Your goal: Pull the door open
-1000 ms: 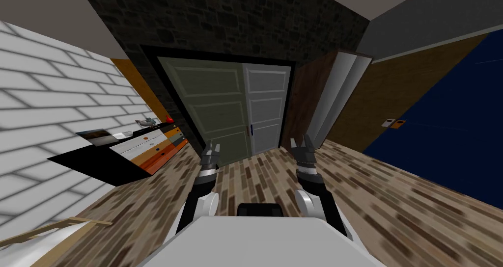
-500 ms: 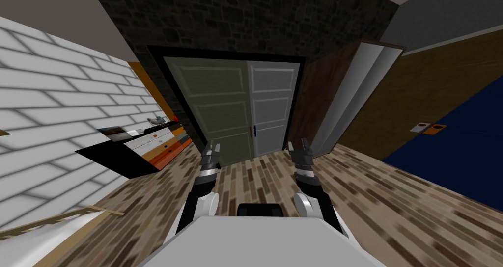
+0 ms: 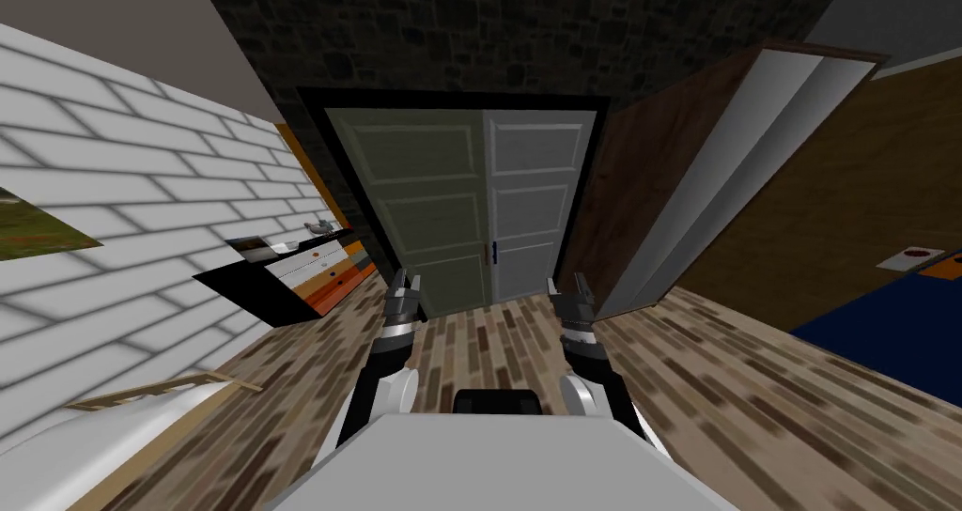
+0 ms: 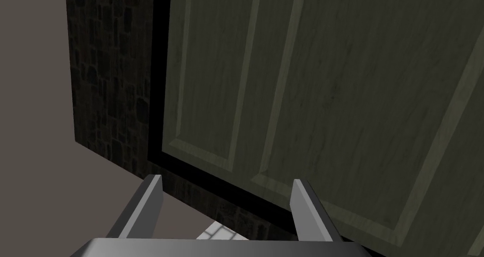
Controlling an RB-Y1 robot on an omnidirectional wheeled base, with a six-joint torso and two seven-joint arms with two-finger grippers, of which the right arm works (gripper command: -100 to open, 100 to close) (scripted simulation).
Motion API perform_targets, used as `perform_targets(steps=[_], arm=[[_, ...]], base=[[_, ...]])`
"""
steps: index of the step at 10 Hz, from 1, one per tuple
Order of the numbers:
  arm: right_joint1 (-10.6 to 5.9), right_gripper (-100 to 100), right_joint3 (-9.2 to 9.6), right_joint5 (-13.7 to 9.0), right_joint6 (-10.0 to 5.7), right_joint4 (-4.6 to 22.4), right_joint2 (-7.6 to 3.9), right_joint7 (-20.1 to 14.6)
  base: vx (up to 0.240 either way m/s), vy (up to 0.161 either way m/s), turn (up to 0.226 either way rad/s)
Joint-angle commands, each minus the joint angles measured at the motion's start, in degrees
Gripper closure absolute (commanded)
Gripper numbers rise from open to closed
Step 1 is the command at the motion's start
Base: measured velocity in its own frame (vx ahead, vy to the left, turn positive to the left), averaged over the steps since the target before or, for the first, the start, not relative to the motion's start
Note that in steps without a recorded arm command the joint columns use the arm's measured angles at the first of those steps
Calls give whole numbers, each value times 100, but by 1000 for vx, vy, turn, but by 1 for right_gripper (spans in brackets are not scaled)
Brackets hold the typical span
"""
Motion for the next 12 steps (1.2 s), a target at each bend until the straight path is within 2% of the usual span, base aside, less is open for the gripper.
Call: perform_targets(steps=[1, 12], arm=[[12, -100, 51, -165, -90, 164, -71, -225], [45, -100, 480, -1339, -795, 1514, -508, -1750]], base=[[101, 4, 164], [101, -8, 166]])
